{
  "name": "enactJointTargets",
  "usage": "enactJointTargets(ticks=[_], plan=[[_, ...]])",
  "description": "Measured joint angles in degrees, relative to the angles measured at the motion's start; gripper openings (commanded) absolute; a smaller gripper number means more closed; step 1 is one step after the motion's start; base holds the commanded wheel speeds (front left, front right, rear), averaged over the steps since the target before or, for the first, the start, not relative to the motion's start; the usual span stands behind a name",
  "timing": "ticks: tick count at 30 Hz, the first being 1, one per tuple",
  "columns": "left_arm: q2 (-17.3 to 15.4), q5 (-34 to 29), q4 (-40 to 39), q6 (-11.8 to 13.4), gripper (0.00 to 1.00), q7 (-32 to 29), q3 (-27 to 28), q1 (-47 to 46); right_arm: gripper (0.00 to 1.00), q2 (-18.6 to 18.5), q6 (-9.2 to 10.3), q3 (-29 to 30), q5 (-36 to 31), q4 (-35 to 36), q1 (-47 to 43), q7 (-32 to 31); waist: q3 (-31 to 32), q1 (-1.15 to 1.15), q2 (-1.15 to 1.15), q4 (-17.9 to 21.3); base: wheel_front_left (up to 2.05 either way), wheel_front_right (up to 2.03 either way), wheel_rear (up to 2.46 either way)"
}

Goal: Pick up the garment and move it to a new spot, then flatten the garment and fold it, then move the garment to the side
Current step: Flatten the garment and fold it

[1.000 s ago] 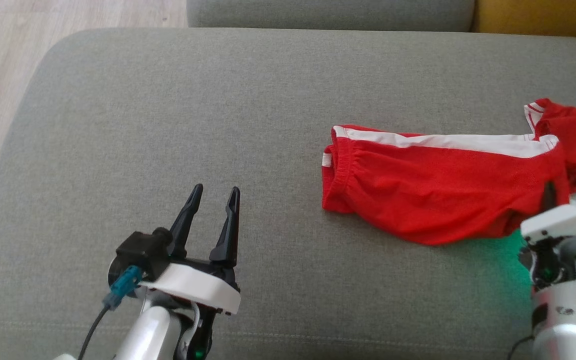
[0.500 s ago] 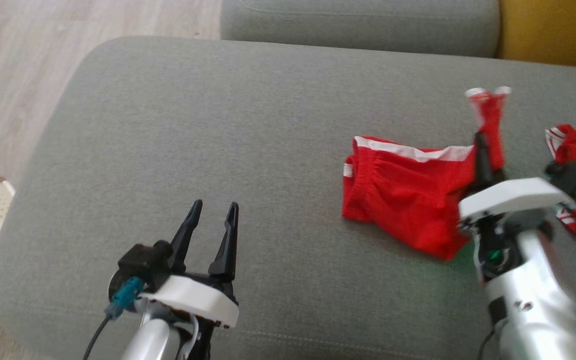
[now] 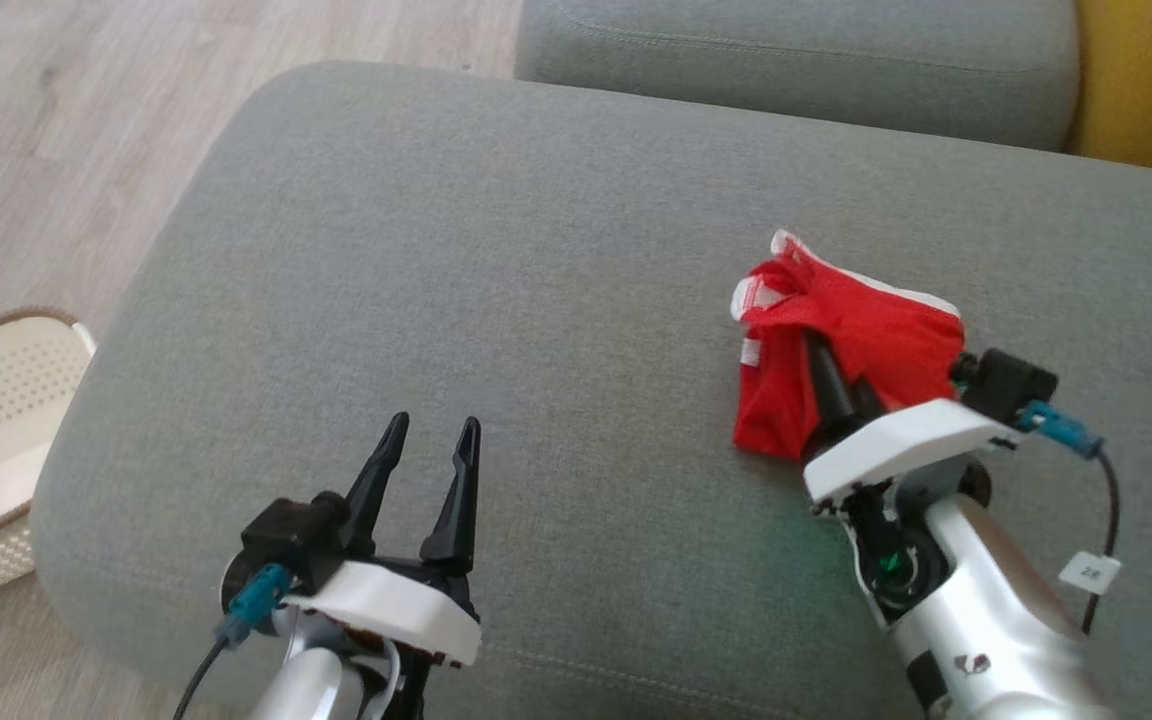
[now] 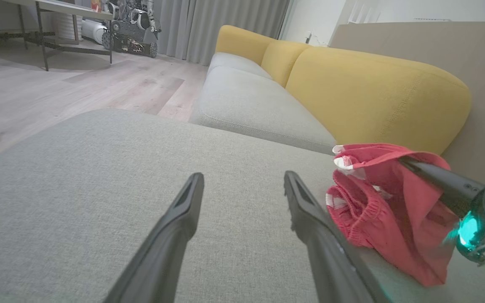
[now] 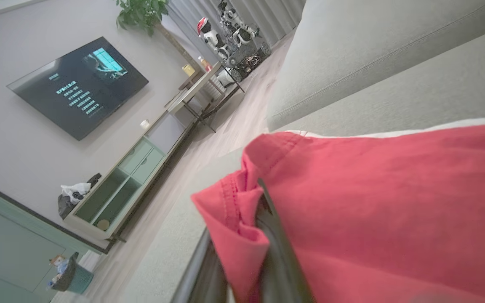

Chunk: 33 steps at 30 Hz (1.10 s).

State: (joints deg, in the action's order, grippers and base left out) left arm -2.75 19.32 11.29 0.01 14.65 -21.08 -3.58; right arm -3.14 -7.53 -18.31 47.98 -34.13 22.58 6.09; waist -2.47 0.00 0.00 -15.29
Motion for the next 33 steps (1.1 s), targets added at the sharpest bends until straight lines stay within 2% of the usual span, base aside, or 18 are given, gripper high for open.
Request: enactJointTargets(ticks=[2, 3, 4, 5, 10, 15, 25, 33], plan=[[0.00, 0.05, 0.00, 0.01, 1.00, -0.01, -0.01, 0.00, 0.00, -0.01, 0.00, -0.89, -0.34, -1.64, 0.01, 0.01, -0.18, 0.00, 0.00, -0.47, 0.00, 0.00, 0.00], [0.00, 0.08, 0.00, 0.01, 1.00, 0.00, -0.05, 0.00, 0.03, -0.02, 0.00, -1.34, -0.88, -2.63, 0.02, 0.01, -0.30, 0.00, 0.00, -0.68, 0.00, 0.00, 0.00], [0.00, 0.08, 0.00, 0.01, 1.00, -0.01, -0.15, 0.00, 0.94, -0.03, 0.00, -1.78, -1.91, -3.74, 0.05, 0.03, -0.43, 0.00, 0.00, -0.88, 0.00, 0.00, 0.00], [0.00, 0.09, 0.00, 0.01, 1.00, 0.00, -0.22, 0.00, 1.00, -0.02, 0.00, -2.24, -2.98, -4.89, 0.10, 0.01, -0.54, 0.00, 0.00, -1.06, 0.00, 0.00, 0.00], [0.00, 0.59, -0.01, 0.08, 1.00, 0.00, -0.48, 0.00, 1.00, -0.04, 0.00, -5.97, -4.26, -7.02, 0.26, -0.05, -0.92, 0.00, 0.00, -1.87, 0.00, 0.00, 0.00], [0.00, 0.93, -0.02, 0.10, 1.00, 0.00, -0.58, 0.00, 1.00, -0.03, 0.00, -9.98, -3.91, -7.95, 0.27, -2.63, -1.07, 0.00, 0.00, -2.03, 0.00, 0.00, 0.00], [0.00, 0.99, -0.02, 0.30, 1.00, -0.01, -0.57, 0.00, 1.00, -0.04, 0.00, -11.89, -2.41, -11.70, 0.34, -5.34, -1.36, 0.00, 0.00, -1.22, 0.00, 0.00, 0.00], [0.00, 0.78, -0.31, 0.49, 1.00, -0.01, 0.12, -0.02, 1.00, -0.10, 0.00, -12.16, -2.25, -8.01, 2.85, -2.07, -1.20, 0.00, 0.00, 2.02, 0.00, 0.00, 0.00]])
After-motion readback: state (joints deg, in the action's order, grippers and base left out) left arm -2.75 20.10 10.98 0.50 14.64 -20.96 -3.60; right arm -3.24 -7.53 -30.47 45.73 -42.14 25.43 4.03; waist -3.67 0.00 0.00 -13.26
